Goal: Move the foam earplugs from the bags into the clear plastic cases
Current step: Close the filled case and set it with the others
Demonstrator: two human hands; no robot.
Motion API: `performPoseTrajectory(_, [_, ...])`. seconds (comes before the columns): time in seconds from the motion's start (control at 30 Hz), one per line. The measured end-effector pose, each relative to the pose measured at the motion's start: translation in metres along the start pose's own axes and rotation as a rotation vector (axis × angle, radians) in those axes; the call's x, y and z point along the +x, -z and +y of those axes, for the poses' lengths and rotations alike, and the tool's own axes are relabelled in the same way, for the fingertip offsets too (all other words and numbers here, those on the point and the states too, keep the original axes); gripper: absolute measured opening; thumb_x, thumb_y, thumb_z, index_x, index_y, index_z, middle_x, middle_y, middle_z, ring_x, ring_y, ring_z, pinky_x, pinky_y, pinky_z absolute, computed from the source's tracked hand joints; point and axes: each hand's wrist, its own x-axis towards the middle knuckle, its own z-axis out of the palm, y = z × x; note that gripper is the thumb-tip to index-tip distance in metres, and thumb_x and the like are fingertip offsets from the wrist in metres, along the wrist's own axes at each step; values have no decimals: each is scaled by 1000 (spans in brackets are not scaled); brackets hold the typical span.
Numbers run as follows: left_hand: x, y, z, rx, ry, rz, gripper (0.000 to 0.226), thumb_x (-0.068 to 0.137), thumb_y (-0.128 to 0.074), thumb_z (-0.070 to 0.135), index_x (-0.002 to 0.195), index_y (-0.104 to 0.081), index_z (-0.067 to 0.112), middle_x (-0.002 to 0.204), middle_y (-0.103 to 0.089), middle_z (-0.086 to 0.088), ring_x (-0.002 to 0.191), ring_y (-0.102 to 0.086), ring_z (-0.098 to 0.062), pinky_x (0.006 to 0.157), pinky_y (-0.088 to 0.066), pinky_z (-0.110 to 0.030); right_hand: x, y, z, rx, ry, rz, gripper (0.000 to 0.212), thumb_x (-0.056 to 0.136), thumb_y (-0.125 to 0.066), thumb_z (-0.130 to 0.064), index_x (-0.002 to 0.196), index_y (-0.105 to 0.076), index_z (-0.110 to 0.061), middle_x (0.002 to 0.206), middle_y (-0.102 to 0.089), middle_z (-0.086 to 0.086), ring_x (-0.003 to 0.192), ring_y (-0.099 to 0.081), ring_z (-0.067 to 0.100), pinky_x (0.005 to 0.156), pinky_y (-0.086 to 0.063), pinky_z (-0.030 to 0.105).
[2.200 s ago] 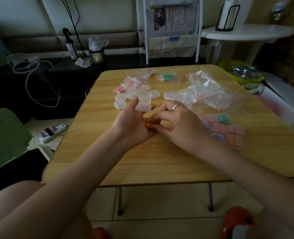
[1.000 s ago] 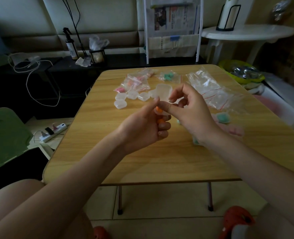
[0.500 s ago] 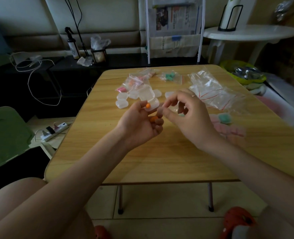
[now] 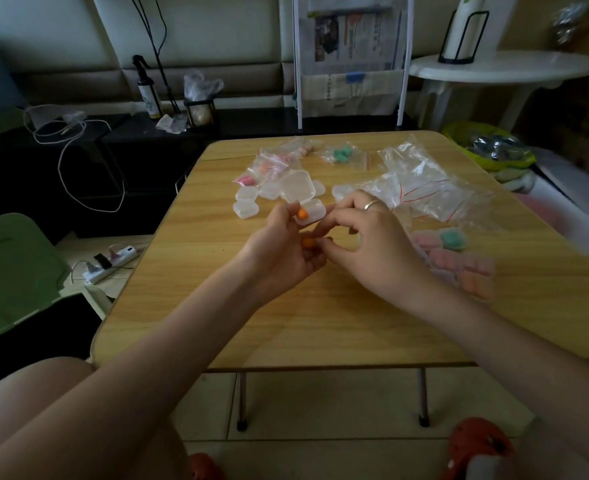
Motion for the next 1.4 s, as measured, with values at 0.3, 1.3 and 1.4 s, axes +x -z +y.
performPoseTrajectory(0.3, [7,9,-1,-38,-126,145,31,100,-35,22,103,-58,2,96,-59,-12,77,-58,-15,69,-50,-25,1,10,-5,200,-1,29,6,86,-67,-7,90,-69,-10,81,-60,-15,74,-55,-6,64,-41,7])
performPoseTrajectory(1.3, [1,6,-4,120,-149,130,12,99,-47,15,100,-53,4,85,-69,-8,74,-68,-14,63,-55,-22,7,20,5,21,52,-26,18,88,-60,-10,100,-69,-21,86,-56,-21,85,-48,-2,70,-34,4])
performPoseTrajectory(1.4, [3,7,-3,110,-130,103,18,99,-46,16,106,-54,2,94,-71,-9,76,-68,-12,64,-55,-21,7,21,4,83,72,113,20,90,-55,-2,100,-68,-13,89,-62,-12,73,-51,-6,63,-35,4])
